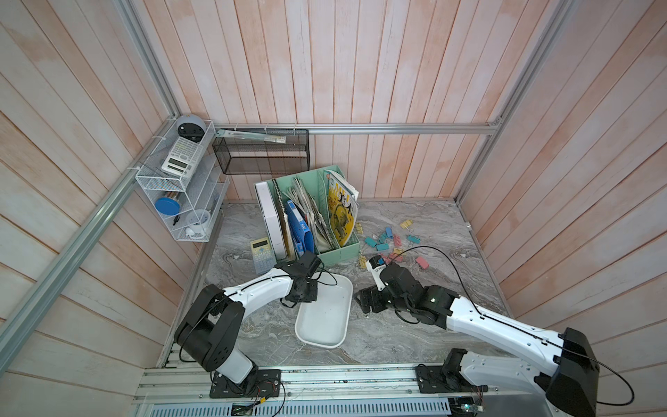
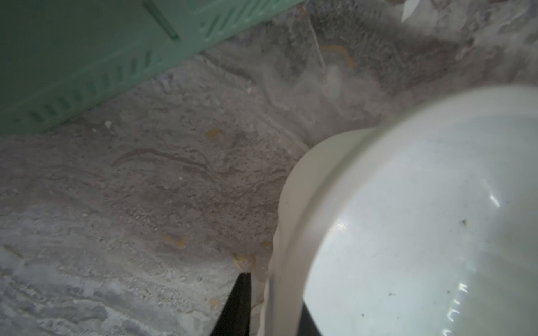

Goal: Put the binder clips in the storage box
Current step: Adjust the storage box at the center of the board.

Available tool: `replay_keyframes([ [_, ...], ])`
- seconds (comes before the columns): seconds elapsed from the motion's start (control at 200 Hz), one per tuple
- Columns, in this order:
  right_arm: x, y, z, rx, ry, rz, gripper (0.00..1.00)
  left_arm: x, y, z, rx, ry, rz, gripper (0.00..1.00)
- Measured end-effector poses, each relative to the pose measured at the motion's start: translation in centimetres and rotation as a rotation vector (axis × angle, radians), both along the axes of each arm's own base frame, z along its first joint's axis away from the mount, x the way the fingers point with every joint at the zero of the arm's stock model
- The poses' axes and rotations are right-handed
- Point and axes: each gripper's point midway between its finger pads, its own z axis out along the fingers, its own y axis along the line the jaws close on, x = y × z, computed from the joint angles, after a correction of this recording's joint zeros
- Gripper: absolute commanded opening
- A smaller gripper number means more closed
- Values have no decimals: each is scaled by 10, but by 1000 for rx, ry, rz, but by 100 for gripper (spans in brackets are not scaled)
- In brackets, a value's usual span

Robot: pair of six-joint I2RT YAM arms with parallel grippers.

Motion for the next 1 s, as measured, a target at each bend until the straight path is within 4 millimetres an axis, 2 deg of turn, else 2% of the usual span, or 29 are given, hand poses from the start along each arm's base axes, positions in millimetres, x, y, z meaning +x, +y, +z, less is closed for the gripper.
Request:
replay_keyframes([
  [0.085,2,-2,-1,-29,-9,1,92,10,-16,9,-8,-17,-97,14],
  [0.21,4,-12,-5,-74,-12,3,94,26,-54,30,-55,-63,-316,15],
  [0.36,19,-38,-12,-112,22,-66,94,39,-100,37,-26,-83,-607,15],
  [0.47,33,-58,-17,-109,57,-134,93,32,-125,30,2,-86,-818,15],
  [0.59,37,-68,-26,-130,82,-151,90,21,-129,27,36,-65,-961,15],
  [0.665,38,-68,-37,-161,107,-143,85,22,-128,32,62,-72,-995,24],
  [0.76,37,-68,-56,-208,154,-127,79,34,-127,47,113,-130,-998,31],
  [0.84,37,-65,-70,-235,203,-115,72,45,-124,68,158,-209,-960,48],
  [0.905,39,-61,-79,-260,235,-102,61,55,-119,98,187,-309,-910,70],
  [0.96,44,-56,-83,-279,248,-86,52,65,-114,134,201,-434,-854,86],
  [1.0,47,-52,-85,-284,254,-86,45,70,-110,161,196,-525,-800,93],
])
